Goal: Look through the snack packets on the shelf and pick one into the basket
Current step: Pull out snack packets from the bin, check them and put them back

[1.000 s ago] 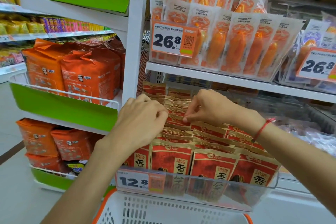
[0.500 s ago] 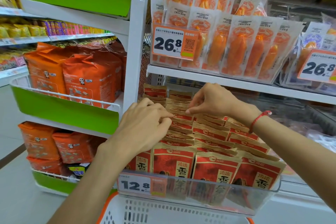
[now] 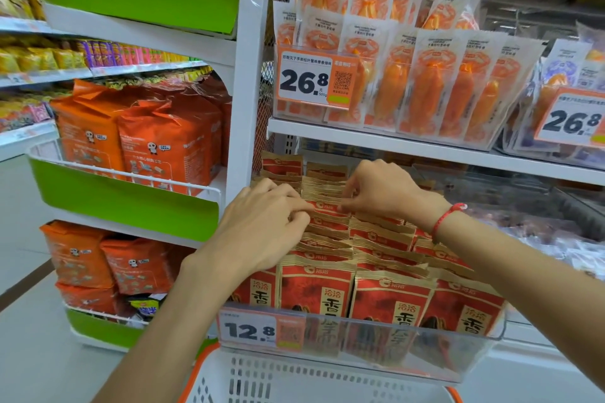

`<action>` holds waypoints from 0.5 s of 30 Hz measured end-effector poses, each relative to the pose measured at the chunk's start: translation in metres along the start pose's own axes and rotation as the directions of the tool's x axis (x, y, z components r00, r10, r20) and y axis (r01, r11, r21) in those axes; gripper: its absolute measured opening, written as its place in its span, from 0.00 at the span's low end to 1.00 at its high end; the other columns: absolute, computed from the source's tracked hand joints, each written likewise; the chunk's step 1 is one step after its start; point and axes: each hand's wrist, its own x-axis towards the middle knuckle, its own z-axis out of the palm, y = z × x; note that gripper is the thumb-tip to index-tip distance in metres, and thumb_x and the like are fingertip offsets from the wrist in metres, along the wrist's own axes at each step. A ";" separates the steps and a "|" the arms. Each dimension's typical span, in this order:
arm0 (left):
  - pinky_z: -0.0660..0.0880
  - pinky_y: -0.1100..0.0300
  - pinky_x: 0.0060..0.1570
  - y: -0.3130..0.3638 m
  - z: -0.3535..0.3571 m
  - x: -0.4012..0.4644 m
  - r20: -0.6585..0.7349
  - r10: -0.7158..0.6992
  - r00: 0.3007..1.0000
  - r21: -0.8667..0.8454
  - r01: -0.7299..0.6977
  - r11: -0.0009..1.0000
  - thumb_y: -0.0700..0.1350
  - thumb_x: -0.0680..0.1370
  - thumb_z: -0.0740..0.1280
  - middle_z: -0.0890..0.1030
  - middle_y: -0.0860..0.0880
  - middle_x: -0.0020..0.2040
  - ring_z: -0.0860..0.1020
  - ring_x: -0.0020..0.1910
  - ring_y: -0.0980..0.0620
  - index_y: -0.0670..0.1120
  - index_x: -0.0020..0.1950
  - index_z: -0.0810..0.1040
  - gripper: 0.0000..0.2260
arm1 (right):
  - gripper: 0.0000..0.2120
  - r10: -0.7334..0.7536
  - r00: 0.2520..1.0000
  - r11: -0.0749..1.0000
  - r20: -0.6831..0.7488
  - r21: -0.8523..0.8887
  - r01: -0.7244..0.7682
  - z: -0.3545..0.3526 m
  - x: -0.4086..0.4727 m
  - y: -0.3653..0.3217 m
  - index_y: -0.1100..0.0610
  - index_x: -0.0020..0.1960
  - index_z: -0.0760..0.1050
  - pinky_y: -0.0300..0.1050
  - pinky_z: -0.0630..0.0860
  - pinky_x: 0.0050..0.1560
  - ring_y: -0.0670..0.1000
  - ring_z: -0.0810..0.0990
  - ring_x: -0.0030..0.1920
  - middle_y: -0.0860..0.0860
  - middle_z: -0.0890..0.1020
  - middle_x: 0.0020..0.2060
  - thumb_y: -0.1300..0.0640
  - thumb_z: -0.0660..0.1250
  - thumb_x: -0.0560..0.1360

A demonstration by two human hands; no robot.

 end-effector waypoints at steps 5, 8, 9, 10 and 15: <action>0.59 0.57 0.67 -0.002 0.000 -0.001 -0.003 0.022 1.000 0.005 -0.022 1.000 0.49 0.82 0.55 0.71 0.60 0.68 0.63 0.67 0.57 0.60 0.70 0.71 0.18 | 0.08 0.018 1.000 0.999 -0.013 0.032 -0.018 0.002 -0.002 -0.003 0.50 0.43 0.85 0.45 0.75 0.45 0.51 0.82 0.46 0.47 0.86 0.44 0.46 0.74 0.72; 0.59 0.57 0.67 -0.002 0.000 -0.002 -0.007 0.027 1.000 0.004 -0.027 1.000 0.49 0.82 0.56 0.71 0.60 0.68 0.63 0.68 0.57 0.60 0.71 0.70 0.18 | 0.07 0.037 0.996 0.984 -0.078 0.177 -0.023 -0.006 -0.003 0.000 0.51 0.43 0.85 0.44 0.72 0.39 0.50 0.80 0.41 0.46 0.83 0.38 0.48 0.74 0.72; 0.59 0.57 0.68 -0.003 -0.001 -0.002 -0.010 0.030 1.000 0.004 -0.030 1.000 0.49 0.82 0.56 0.71 0.60 0.68 0.63 0.68 0.57 0.60 0.71 0.70 0.18 | 0.06 0.047 0.992 0.969 -0.116 0.247 -0.017 -0.008 -0.005 0.001 0.51 0.42 0.84 0.42 0.70 0.36 0.48 0.78 0.37 0.45 0.81 0.34 0.49 0.73 0.73; 0.59 0.56 0.68 -0.003 -0.001 -0.002 -0.013 0.032 0.999 -0.001 -0.032 0.999 0.50 0.82 0.56 0.71 0.60 0.68 0.63 0.68 0.57 0.60 0.71 0.70 0.17 | 0.05 0.055 0.988 0.954 -0.146 0.300 -0.009 -0.009 -0.006 0.003 0.50 0.41 0.83 0.41 0.68 0.33 0.47 0.76 0.34 0.44 0.78 0.31 0.49 0.73 0.73; 0.59 0.56 0.67 -0.004 0.001 -0.002 -0.024 0.042 0.999 -0.020 -0.042 0.999 0.49 0.82 0.56 0.72 0.60 0.66 0.63 0.67 0.58 0.60 0.70 0.71 0.17 | 0.05 0.043 0.973 0.921 -0.225 0.386 0.048 -0.001 -0.012 0.007 0.49 0.42 0.78 0.48 0.76 0.39 0.46 0.79 0.38 0.45 0.81 0.35 0.49 0.71 0.75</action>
